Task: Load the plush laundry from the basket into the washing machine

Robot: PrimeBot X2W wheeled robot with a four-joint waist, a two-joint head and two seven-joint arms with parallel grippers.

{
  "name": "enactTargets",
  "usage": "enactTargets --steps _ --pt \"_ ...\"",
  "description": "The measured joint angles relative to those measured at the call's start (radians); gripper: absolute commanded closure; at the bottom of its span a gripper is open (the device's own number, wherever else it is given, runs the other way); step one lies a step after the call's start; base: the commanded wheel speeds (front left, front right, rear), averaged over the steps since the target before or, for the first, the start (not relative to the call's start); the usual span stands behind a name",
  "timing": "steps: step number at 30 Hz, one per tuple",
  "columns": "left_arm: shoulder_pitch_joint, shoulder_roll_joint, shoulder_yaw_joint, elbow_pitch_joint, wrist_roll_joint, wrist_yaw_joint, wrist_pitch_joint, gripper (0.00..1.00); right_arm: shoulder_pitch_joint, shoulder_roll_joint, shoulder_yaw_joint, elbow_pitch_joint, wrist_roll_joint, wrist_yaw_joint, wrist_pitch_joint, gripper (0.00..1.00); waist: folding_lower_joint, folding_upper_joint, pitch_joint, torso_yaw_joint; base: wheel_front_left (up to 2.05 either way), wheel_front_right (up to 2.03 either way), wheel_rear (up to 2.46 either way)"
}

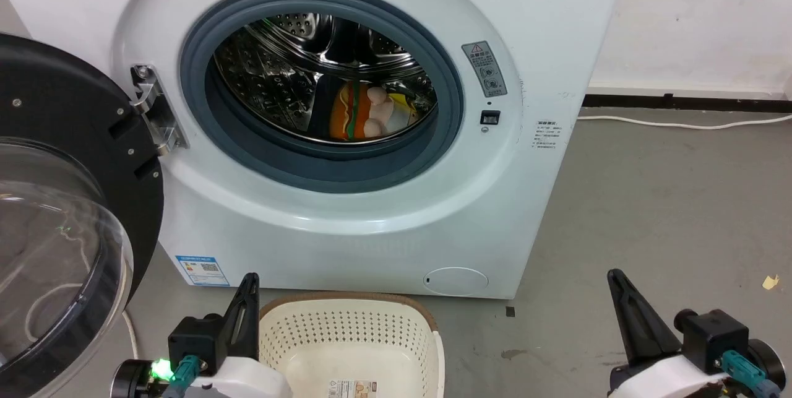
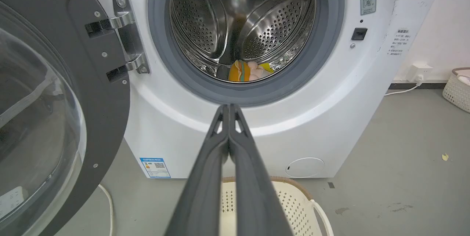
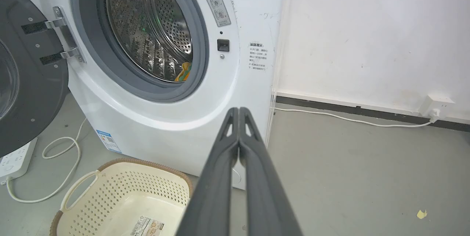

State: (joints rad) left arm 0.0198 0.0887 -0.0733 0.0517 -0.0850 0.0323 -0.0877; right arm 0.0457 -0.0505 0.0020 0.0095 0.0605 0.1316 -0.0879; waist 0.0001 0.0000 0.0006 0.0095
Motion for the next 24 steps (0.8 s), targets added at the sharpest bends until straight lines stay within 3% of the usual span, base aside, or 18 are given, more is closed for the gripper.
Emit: enactTargets --steps 24 --pt "-0.004 -0.017 0.040 -0.027 0.044 -0.017 0.051 1.00 -0.020 0.000 0.000 -0.003 -0.032 0.000 0.051 1.00 0.0000 0.0000 0.000 -0.006 0.00 0.00 0.00"
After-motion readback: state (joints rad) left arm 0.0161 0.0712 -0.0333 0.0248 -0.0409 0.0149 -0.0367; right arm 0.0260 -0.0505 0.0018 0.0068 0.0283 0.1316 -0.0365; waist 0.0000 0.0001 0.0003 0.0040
